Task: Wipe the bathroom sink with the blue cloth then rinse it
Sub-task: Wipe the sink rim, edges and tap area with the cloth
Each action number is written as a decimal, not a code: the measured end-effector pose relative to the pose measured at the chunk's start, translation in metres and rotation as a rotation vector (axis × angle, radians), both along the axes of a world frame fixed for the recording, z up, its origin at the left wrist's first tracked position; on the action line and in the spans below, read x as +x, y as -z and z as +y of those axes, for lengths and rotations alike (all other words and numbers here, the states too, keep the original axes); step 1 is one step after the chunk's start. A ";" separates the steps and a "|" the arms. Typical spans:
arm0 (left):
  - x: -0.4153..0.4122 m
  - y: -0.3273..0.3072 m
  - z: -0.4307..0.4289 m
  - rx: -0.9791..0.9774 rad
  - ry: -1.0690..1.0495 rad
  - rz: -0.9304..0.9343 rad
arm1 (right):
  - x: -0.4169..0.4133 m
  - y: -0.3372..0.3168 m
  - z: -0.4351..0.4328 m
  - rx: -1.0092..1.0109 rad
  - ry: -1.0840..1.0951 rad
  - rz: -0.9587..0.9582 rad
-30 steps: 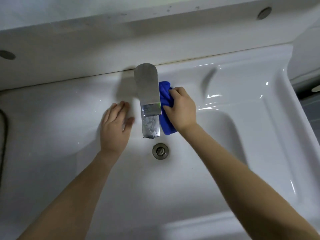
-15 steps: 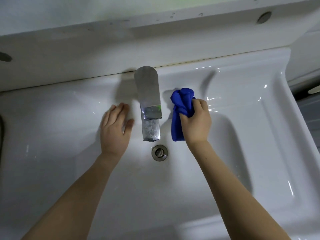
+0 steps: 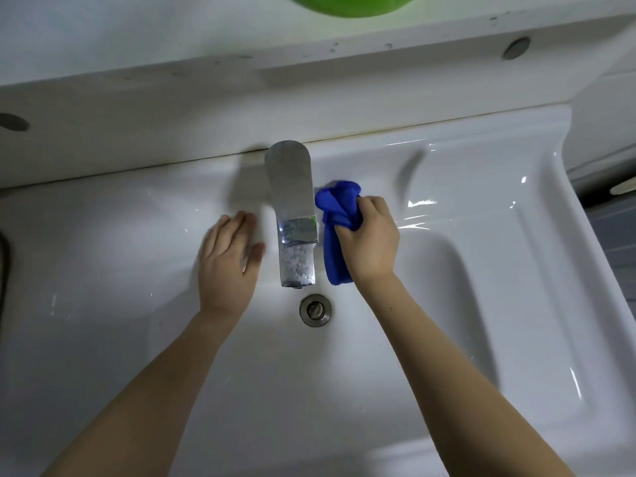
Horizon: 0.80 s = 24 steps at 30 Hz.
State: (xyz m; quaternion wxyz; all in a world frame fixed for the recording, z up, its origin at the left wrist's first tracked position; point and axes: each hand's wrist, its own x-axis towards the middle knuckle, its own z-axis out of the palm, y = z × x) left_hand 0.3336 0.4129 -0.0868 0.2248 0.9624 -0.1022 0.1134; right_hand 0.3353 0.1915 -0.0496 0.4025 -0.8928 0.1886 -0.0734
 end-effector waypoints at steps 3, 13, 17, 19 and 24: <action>0.000 0.000 0.000 0.006 -0.002 0.005 | 0.021 -0.006 0.009 0.037 -0.042 0.021; 0.000 -0.003 0.001 0.016 0.003 0.030 | 0.018 -0.004 0.008 -0.032 -0.094 0.005; 0.000 -0.002 0.003 0.024 0.012 0.025 | 0.014 -0.003 0.003 -0.070 -0.171 -0.029; 0.001 -0.002 0.004 0.026 0.019 0.029 | 0.006 -0.003 -0.018 -0.140 -0.176 -0.006; 0.000 0.001 0.004 0.015 0.012 0.034 | 0.001 -0.004 -0.062 -0.222 0.028 0.008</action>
